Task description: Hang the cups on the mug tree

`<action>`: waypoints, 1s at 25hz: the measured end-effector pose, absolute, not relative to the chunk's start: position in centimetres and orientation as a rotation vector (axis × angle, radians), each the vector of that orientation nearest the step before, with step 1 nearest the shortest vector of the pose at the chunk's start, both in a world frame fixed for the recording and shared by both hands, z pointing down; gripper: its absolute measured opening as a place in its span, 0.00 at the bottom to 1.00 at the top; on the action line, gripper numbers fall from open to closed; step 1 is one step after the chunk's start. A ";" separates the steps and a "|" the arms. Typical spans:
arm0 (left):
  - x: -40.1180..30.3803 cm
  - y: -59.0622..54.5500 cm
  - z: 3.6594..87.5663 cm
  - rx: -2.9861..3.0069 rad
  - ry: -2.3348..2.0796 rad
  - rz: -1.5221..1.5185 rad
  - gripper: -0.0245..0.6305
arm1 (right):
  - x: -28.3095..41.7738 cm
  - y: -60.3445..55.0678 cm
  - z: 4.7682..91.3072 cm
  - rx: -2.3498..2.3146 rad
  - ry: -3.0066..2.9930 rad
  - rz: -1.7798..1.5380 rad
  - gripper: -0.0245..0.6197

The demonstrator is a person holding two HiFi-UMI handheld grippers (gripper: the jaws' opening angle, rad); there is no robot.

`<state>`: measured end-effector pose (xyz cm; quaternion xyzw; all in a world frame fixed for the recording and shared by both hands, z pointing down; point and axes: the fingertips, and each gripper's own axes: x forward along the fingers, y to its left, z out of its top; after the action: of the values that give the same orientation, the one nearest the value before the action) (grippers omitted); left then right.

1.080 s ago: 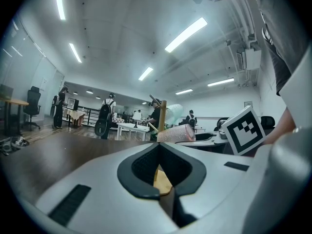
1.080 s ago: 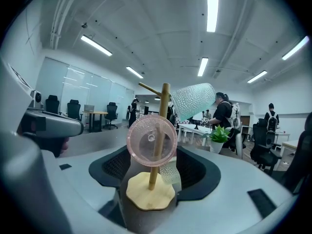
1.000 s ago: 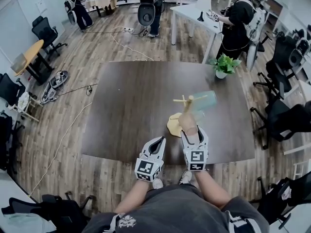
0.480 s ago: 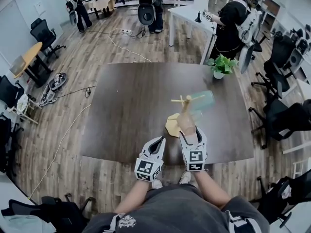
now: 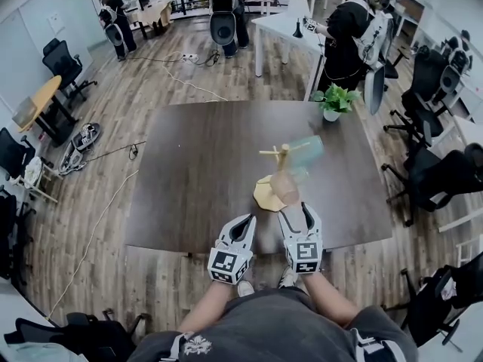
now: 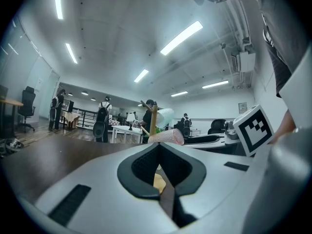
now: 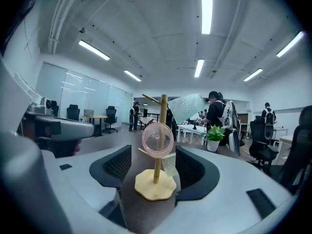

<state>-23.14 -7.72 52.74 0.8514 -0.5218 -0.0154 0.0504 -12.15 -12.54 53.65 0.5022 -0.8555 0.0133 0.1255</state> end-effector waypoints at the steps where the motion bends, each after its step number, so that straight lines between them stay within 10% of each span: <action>1: -23.2 -7.5 52.6 2.603 -1.586 -0.046 0.04 | -11.9 -12.0 53.5 1.475 -2.494 0.037 0.49; 8: -23.7 -5.2 51.2 2.660 -1.532 -0.044 0.04 | -12.7 -7.4 51.4 1.508 -2.575 0.020 0.11; 25: -17.3 -0.9 51.1 2.680 -1.521 -0.021 0.04 | -7.9 -2.6 49.7 1.477 -2.599 -0.066 0.08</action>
<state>-17.34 -0.88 51.05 0.8693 -0.4933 -0.0069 0.0300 -7.92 -2.61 49.69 0.4924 -0.8668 -0.0220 0.0757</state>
